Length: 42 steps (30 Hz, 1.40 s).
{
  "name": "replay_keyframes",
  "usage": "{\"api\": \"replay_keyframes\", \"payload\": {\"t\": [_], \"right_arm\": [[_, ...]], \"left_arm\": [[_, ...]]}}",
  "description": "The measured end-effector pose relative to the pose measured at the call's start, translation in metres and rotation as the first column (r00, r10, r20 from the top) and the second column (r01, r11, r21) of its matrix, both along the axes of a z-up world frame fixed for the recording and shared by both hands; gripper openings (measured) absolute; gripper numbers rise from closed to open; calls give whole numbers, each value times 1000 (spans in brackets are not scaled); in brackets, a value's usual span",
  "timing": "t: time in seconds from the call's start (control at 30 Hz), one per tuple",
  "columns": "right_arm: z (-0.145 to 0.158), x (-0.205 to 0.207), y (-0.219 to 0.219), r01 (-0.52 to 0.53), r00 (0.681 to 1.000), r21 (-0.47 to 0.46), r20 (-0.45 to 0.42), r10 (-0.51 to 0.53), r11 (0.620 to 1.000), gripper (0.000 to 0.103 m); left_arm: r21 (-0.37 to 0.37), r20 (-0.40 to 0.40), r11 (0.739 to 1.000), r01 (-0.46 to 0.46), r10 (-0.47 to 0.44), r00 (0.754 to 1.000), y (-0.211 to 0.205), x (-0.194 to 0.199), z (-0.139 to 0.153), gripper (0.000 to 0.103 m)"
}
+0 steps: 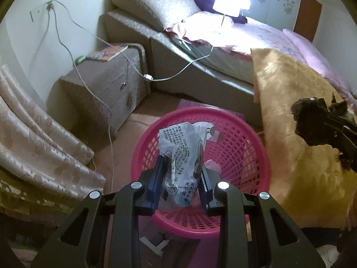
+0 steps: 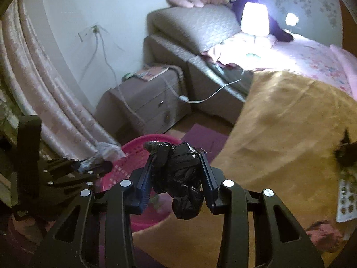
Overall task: Collect trash
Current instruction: 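Carry both items to the pink wastebasket and open both tools to drop them, then move both tools back over the bed and grasp the mauve cloth with the left tool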
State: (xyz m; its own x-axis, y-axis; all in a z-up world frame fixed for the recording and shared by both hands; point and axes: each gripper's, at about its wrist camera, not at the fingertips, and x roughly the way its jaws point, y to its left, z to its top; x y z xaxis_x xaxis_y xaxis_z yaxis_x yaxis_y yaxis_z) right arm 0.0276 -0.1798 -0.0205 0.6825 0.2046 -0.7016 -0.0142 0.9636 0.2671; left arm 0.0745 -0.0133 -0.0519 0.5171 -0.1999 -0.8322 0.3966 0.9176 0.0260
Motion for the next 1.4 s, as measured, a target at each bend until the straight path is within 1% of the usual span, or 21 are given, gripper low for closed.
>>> {"api": "replay_keyframes", "payload": {"t": [0.13,0.33,0.43,0.47,0.5,0.53,0.6,0.67,0.73,0.9,1.07,1.27,1.4], "right_arm": [[-8,12,13,-27,999,-7,-26,27,1000,38],[-17,25,19,-40,998,9,-58,40,999,38],[-20,28,19,-41,997,15,-69,42,999,39],[-21,30,19,-41,997,18,-72,43,999,40],[-21,31,19,-42,996,22,-74,44,999,44],[-21,31,19,-42,996,25,-74,44,999,46],[-22,31,18,-37,997,30,-71,39,999,56],[-21,31,16,-25,997,35,-66,27,999,62],[-21,29,14,-16,998,39,-62,19,999,64],[-16,23,6,6,999,43,-44,-4,999,64],[-11,9,0,32,999,29,-16,-32,999,66],[-6,-17,-12,74,997,6,17,-75,997,67],[1,-39,-30,131,991,-8,44,-130,991,69]], "left_arm": [[11,-13,1000,-5,5,1000,0,4,-6,27],[17,-39,1000,-6,7,999,-1,9,-14,29],[16,-56,1000,-11,12,998,0,12,-16,37],[14,-60,1000,-14,15,998,1,12,-16,42],[12,-60,1000,-19,20,998,2,13,-16,47],[15,-54,1000,-26,27,998,3,13,-16,50],[19,-44,999,-33,33,998,4,13,-15,60],[20,-36,999,-40,40,999,5,14,-14,63],[22,-31,999,-46,46,998,6,14,-13,64],[13,-18,998,-55,56,998,7,15,-10,68],[4,18,999,-48,48,999,5,10,-4,74],[-5,73,1000,-16,17,997,-4,-2,5,77],[-19,96,1000,20,-18,995,-13,-11,9,79]]}}
